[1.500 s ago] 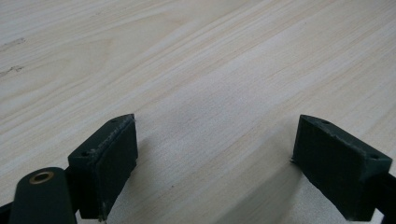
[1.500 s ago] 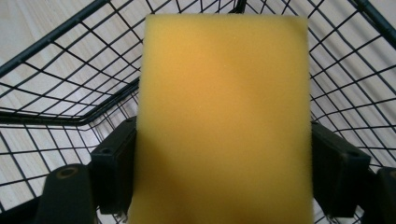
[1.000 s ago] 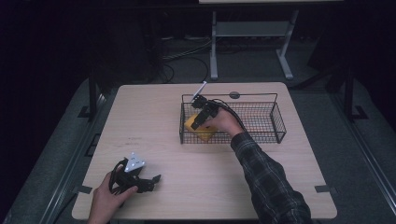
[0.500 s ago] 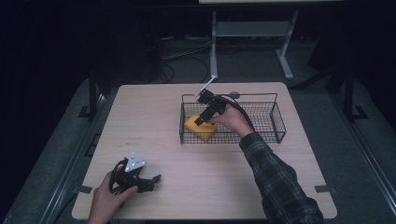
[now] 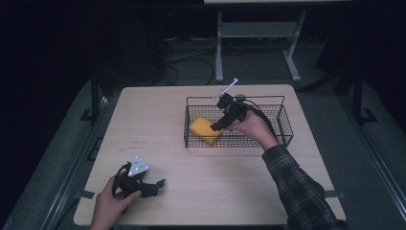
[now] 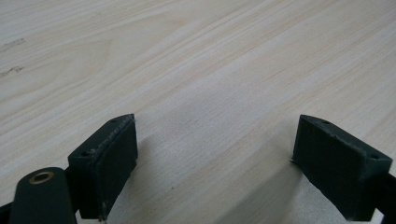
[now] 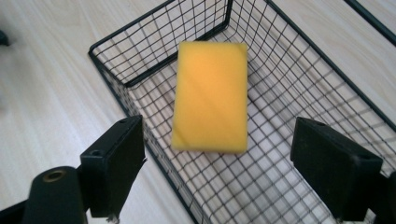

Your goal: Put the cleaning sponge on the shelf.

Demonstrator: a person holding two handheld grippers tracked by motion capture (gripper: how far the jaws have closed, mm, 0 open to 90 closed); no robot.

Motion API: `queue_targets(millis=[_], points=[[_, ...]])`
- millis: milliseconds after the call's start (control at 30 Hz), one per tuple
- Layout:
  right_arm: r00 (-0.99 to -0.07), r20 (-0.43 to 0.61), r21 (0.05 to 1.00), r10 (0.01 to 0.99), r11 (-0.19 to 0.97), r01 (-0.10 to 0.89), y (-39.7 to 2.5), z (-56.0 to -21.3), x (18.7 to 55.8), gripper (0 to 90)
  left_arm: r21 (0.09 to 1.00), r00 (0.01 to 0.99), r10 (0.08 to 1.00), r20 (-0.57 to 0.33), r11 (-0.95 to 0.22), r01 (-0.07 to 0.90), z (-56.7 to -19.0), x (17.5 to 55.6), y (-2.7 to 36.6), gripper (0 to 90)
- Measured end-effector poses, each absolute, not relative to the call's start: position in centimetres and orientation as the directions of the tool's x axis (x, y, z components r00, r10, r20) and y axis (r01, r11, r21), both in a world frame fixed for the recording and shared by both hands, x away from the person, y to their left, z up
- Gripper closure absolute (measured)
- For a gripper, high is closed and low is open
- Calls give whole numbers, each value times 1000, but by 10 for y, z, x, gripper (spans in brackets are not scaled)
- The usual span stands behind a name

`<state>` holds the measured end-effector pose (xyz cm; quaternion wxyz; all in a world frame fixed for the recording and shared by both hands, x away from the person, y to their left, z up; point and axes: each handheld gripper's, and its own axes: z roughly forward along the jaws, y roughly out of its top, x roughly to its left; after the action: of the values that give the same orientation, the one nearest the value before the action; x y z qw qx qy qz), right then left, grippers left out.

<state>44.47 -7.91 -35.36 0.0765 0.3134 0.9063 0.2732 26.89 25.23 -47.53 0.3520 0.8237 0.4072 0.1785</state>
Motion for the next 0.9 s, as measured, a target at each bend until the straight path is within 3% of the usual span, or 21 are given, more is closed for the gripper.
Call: queue_targets(millis=[467, 900], points=[[-778, 28, 592, 627, 617, 519, -119, -355, 407, 173, 725, 605, 797, 8, -421, 545, -475, 269, 252, 129], [-760, 46, 623, 648, 577, 529, -161, -377, 368, 158, 725, 604, 797, 9, -421, 545, -475, 269, 252, 130]])
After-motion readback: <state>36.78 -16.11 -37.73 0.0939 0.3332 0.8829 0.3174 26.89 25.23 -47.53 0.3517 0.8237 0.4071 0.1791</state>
